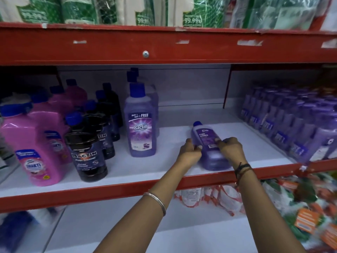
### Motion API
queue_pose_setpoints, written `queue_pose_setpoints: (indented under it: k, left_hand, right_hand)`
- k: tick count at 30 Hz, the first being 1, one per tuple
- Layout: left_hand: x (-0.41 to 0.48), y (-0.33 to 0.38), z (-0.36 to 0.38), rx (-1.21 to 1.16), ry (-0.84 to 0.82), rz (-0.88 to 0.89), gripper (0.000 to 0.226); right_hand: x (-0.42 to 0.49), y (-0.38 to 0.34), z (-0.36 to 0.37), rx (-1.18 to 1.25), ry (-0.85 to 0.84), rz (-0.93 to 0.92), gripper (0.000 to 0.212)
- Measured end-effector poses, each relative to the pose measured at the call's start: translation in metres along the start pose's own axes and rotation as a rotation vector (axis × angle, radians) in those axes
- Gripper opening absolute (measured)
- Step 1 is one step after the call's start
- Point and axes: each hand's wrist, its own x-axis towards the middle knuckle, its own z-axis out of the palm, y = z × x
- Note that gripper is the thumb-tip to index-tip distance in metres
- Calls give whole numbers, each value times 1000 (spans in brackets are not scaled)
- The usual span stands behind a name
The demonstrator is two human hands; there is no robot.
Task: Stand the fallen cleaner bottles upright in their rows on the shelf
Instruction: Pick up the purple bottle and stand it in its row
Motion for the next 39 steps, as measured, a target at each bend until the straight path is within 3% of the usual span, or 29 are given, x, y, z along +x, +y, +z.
queue_pose_setpoints:
  k: [7,11,15,21,33,39]
  left_hand:
    - [-4,-6,-4,-318,47,23,70]
    - [-16,-4,-19,-514,65,123,65]
    - [-29,-4,-39,-460,145,282,44]
    - [-60,-12,-84,-359,163,371,47]
    - [-110,-69,-154,-260,367,419,55]
    - [-111,-74,-168,-75,409,400,56]
  right_hand:
    - [-11,12,6,307,-6,-43,31]
    - [-31,7,11,580,-37,-125,33]
    - [-52,-12,12,605,-97,-247,51]
    - [-89,-31,34,602,-182,-350,63]
    - [-153,-69,107,579,-283,-471,64]
    - [-161,-70,125,544,-101,-400,48]
